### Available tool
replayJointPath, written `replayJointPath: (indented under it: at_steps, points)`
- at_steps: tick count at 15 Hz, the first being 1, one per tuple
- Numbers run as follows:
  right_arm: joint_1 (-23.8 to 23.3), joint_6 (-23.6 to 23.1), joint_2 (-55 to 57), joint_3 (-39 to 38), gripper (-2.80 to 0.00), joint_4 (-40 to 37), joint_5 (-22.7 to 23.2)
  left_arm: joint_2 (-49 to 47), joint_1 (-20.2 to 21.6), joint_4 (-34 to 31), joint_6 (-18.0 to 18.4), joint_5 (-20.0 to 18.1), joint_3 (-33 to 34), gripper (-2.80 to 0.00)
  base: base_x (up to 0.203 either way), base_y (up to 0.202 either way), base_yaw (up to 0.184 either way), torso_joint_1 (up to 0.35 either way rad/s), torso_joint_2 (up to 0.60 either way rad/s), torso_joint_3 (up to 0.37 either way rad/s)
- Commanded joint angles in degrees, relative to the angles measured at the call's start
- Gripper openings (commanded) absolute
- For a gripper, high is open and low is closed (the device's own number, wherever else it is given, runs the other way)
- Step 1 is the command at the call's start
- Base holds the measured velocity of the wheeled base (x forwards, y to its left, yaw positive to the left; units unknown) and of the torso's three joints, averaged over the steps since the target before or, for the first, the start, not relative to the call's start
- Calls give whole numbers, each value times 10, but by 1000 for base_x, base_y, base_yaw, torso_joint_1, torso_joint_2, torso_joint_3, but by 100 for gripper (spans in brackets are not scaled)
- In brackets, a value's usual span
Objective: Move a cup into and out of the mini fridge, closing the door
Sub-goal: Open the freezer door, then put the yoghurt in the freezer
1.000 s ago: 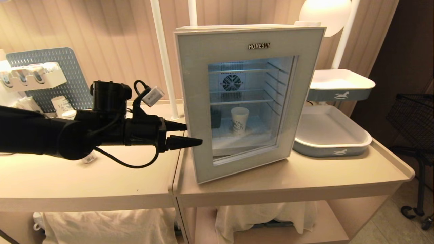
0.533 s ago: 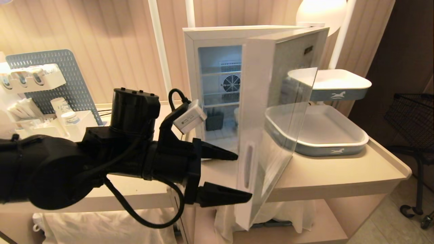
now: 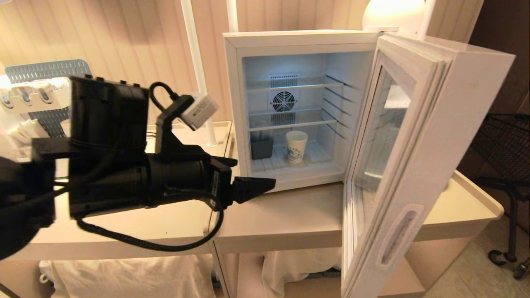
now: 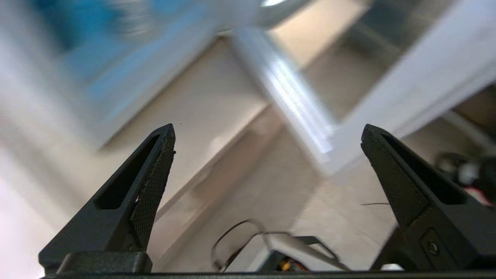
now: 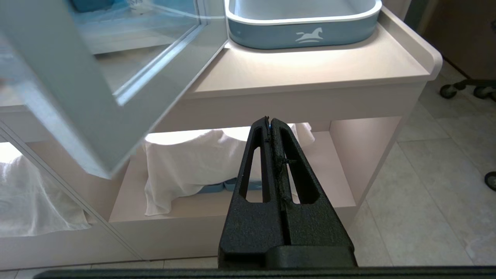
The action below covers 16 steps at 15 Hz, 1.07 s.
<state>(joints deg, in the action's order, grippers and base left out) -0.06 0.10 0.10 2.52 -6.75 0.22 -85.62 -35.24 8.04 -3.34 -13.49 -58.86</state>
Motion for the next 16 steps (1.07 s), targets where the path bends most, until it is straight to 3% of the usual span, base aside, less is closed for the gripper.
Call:
replayJointPath:
  at_steps: [1, 3, 6, 7, 10, 12, 14, 15, 16]
  points:
    - [0, 0, 1, 0, -280, 0, 0, 84, 1, -82, -10, 106, -13, 0, 0, 0, 0, 0, 0, 0]
    - [0, 0, 0, 0, -280, 0, 0, 164, 1, -172, -34, 226, -29, 0, 0, 0, 0, 0, 0, 0]
    - [0, 0, 0, 0, -280, 0, 0, 279, 5, -269, -46, 375, -34, 0, 0, 0, 0, 0, 0, 0]
    - [0, 0, 0, 0, -280, 0, 0, 311, 20, -301, -47, 410, -33, -280, 0, 0, 0, 0, 0, 0]
    - [0, 0, 0, 0, -280, 0, 0, 392, 141, -376, -63, 437, -33, -280, 0, 0, 0, 0, 0, 0]
    - [0, -1, 0, 0, -280, 0, 1, 469, 187, -417, -70, 443, -20, -280, 0, 0, 0, 0, 0, 0]
    - [0, -1, 0, 0, -280, 0, 1, 534, 262, -445, -72, 443, -3, -280, 0, 0, 0, 0, 0, 0]
    - [0, -1, 0, 0, -280, 0, 1, 567, 302, -463, -71, 433, 0, -280, 0, 0, 0, 0, 0, 0]
    - [0, 0, 0, 0, -280, 0, 1, 609, 331, -486, -65, 398, 0, -280, 0, 0, 0, 0, 0, 0]
